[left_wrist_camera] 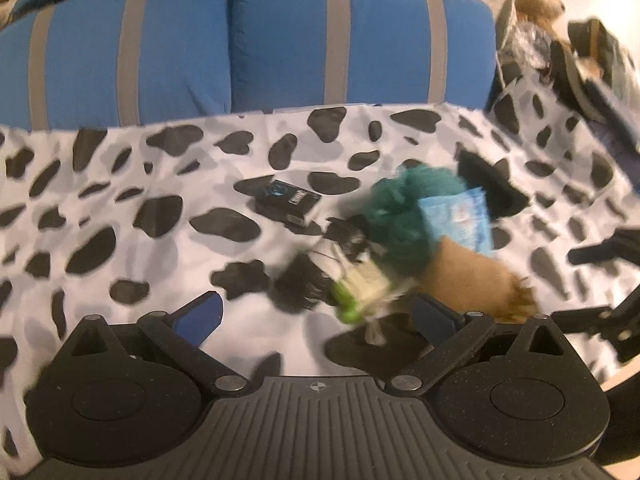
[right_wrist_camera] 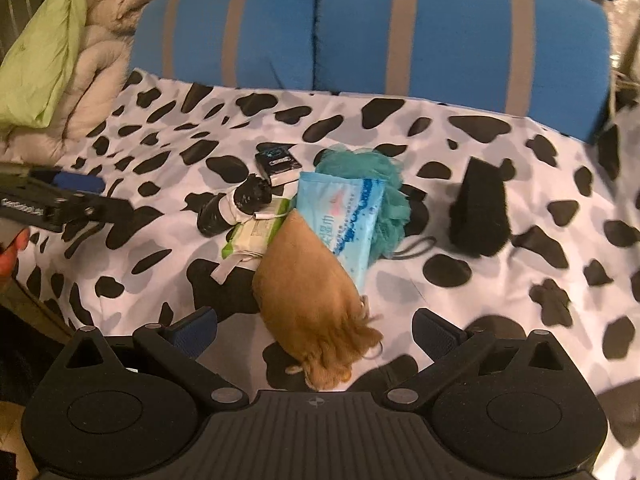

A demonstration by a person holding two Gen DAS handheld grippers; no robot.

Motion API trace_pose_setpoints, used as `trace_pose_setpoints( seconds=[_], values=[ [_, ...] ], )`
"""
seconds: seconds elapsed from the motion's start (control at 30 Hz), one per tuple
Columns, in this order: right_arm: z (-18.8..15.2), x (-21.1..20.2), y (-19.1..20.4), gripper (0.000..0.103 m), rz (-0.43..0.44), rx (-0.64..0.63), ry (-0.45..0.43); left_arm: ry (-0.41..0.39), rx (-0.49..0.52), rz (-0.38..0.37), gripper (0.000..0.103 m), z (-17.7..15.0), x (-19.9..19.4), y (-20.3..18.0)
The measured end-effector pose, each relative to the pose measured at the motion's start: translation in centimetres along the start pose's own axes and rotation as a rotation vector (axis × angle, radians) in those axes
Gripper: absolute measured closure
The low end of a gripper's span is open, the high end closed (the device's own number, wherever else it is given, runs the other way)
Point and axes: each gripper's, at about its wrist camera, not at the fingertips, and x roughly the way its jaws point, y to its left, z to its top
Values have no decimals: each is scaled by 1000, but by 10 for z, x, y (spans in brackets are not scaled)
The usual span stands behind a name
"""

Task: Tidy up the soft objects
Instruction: 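Grasp the tan drawstring pouch with the right tool while the left tool grasps the black taped bottle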

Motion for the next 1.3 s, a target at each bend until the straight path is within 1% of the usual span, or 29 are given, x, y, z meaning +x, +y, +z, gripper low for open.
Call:
trace_pose_setpoints(
  seconds=[0.1, 0.2, 0.27, 0.43, 0.57, 0.7, 0.8, 0.9, 1.03, 1.13, 1.23, 1.3],
  values=[
    [2, 14, -2, 1, 5, -16, 27, 25, 20, 22, 0, 2, 14, 7],
    [7, 23, -3, 4, 8, -36, 34, 25, 6, 32, 0, 5, 20, 14],
    [11, 28, -3, 7, 12, -42, 37, 22, -10, 40, 0, 8, 21, 17],
    [19, 42, -4, 11, 17, -33, 59, 33, -46, 32, 0, 13, 26, 22],
    [22, 51, -5, 15, 3, -26, 84, 43, -32, 29, 0, 14, 32, 21],
    [24, 54, -7, 15, 7, -12, 86, 39, -15, 23, 0, 17, 38, 20],
    [23, 57, -12, 17, 14, 15, 95, 38, -1, 6, 0, 18, 43, 20],
    [22, 61, -17, 23, 24, 41, 111, 30, 12, -34, 0, 18, 48, 21],
    [21, 65, -22, 38, 38, 67, 125, 17, 38, -78, 0, 20, 57, 19],
    [19, 70, -27, 39, 60, 93, 143, 7, 66, -104, 1, 21, 66, 16],
    [19, 73, -28, 39, 73, 93, 155, 10, 90, -125, 1, 23, 78, 15],
    [18, 74, -27, 39, 79, 89, 167, 18, 107, -125, 2, 24, 84, 14]
  ],
)
